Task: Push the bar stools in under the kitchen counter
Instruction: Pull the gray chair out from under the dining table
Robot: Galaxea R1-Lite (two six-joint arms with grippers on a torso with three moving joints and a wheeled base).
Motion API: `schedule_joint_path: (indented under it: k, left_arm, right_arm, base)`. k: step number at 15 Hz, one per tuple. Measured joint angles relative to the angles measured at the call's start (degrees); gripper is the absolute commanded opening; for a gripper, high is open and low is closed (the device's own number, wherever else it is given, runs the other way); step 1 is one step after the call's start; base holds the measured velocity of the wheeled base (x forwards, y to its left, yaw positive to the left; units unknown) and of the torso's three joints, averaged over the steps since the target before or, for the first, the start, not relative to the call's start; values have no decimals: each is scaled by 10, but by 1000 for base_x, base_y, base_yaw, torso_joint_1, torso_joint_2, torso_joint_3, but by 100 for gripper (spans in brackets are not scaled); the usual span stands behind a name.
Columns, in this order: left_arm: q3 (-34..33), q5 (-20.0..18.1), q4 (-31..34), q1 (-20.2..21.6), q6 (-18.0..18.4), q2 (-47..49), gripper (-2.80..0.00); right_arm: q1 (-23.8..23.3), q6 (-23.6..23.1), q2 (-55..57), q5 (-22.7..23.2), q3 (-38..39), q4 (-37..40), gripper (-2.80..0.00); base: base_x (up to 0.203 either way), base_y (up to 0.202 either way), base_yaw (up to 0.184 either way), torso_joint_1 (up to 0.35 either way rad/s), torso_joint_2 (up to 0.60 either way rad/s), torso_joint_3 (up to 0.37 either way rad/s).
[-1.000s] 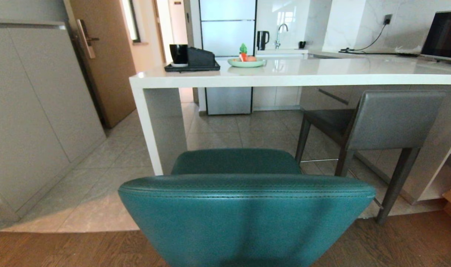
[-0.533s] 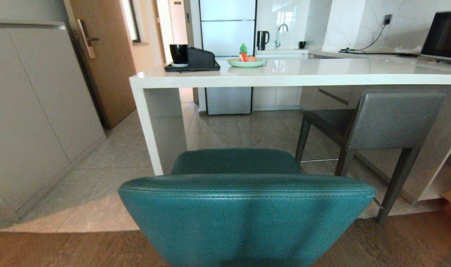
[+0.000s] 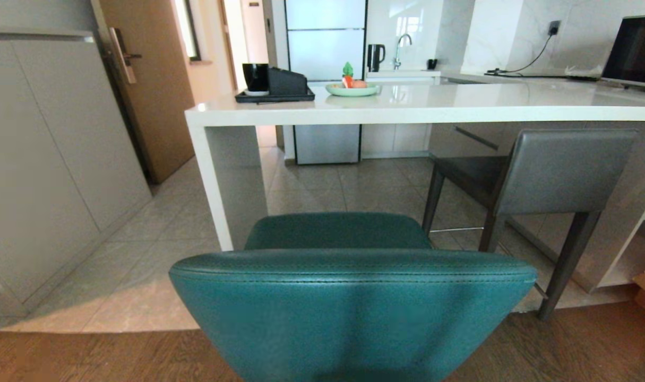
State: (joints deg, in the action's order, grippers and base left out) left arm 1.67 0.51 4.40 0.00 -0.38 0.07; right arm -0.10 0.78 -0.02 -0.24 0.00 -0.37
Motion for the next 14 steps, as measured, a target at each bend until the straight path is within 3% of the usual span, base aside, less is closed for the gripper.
schedule_joint_path:
  k: [14]
  left_arm:
    - [0,0,-1,0,-1,0,-280]
  right_arm:
    - [0,0,0,0,0,0,-280]
  base:
    - [0,0,0,0,0,0]
